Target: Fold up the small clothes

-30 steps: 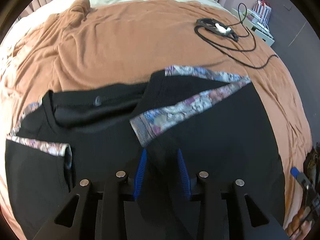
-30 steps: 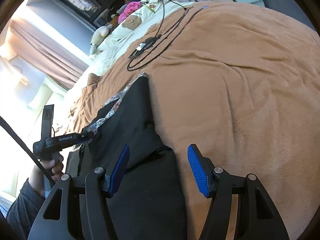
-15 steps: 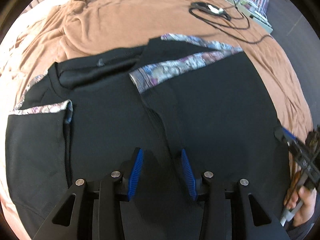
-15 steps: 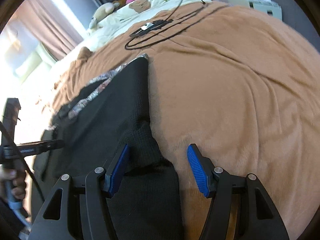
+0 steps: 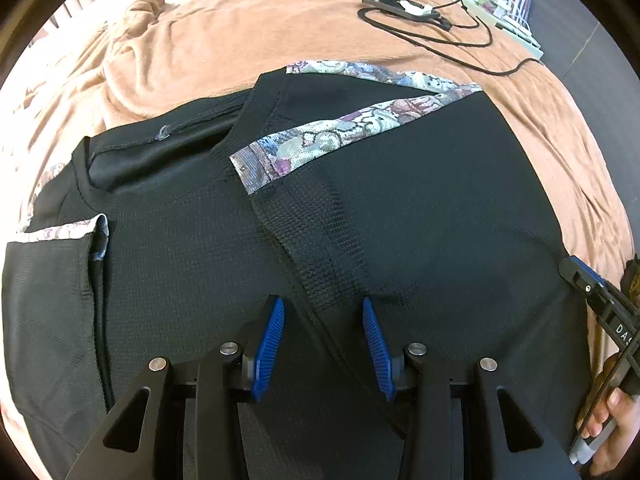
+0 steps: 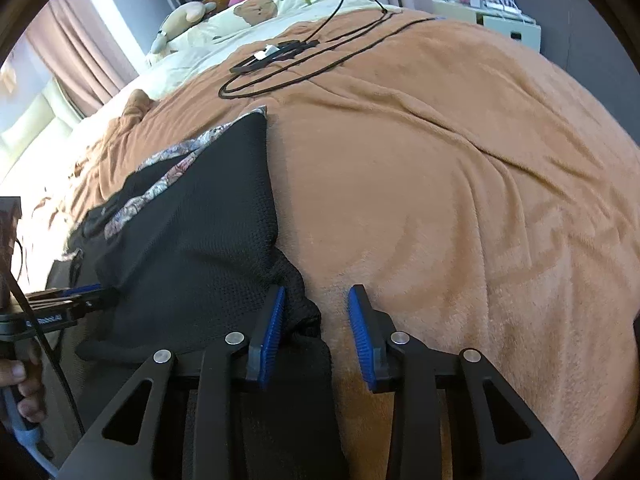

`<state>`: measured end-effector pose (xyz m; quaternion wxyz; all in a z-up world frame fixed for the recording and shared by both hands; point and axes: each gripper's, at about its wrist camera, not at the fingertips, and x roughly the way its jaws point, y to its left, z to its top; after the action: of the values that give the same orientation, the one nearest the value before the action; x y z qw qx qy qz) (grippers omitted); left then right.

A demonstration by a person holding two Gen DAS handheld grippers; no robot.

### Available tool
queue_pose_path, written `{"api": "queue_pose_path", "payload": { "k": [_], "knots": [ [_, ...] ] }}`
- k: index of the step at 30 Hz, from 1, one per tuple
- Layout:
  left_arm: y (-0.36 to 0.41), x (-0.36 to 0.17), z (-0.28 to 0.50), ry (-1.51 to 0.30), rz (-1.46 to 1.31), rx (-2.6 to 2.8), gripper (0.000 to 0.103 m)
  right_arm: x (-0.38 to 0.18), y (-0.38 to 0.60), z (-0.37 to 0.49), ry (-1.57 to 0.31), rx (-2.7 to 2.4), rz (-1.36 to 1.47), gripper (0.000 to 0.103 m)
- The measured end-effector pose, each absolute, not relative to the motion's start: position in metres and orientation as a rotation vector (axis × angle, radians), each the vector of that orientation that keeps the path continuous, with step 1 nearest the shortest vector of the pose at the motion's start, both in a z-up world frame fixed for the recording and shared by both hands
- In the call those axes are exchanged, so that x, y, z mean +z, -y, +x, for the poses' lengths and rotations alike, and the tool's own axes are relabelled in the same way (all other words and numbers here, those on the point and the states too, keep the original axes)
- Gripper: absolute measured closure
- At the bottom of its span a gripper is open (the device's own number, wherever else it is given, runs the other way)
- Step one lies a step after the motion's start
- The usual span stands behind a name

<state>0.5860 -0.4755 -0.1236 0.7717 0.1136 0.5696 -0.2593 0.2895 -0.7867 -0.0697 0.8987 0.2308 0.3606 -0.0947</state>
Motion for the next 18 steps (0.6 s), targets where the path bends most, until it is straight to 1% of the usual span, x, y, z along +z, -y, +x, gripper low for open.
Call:
{"api": "queue_pose_path", "payload": {
  "k": [7,8,9,11,13,15,18],
  "knots": [
    [0.454,-0.111,0.565,-1.258,0.277,-0.587,0.059,-0.063,0.806,0.27,-0.757,-0.097,0.575,0.072],
    [0.448,-0.106,0.562,-1.255,0.272,-0.585,0.059,-0.06,0.809,0.267,-0.756,-0.093,0.579,0.07],
    [0.443,-0.101,0.559,-1.252,0.264,-0.585,0.059,-0.057,0.812,0.263,-0.751,-0.085,0.586,0.068],
    [0.428,-0.09,0.552,-1.247,0.242,-0.584,0.058,-0.052,0.815,0.254,-0.737,-0.073,0.607,0.051],
    [0.412,-0.077,0.544,-1.232,0.227,-0.581,0.051,-0.046,0.815,0.244,-0.719,-0.058,0.621,0.042],
    [0.4,-0.066,0.537,-1.211,0.224,-0.57,0.04,-0.037,0.813,0.235,-0.708,-0.049,0.618,0.04],
    [0.377,-0.047,0.528,-1.181,0.205,-0.555,0.03,-0.034,0.805,0.223,-0.706,-0.031,0.608,0.035]
  ]
}}
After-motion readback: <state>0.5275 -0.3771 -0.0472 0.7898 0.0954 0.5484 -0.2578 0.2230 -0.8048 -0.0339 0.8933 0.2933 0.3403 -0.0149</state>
